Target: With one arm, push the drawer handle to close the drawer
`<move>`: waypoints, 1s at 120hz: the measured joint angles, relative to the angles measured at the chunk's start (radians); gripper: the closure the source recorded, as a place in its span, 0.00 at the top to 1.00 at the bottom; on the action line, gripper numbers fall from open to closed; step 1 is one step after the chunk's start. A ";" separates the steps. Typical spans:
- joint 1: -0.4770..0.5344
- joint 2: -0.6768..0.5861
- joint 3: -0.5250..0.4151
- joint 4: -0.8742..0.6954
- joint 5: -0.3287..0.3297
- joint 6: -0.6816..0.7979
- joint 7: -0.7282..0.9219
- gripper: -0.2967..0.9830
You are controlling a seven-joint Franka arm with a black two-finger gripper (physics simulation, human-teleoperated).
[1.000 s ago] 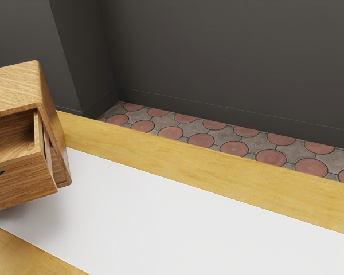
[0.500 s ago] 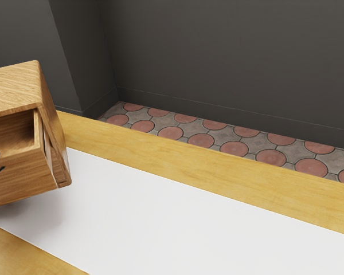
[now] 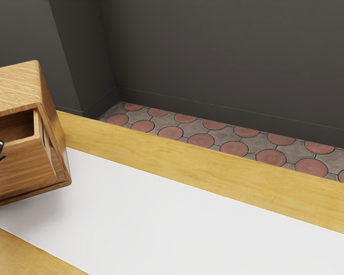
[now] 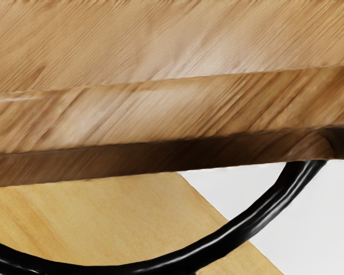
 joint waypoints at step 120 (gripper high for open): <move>0.002 0.209 0.030 0.153 0.084 0.082 0.093 0.15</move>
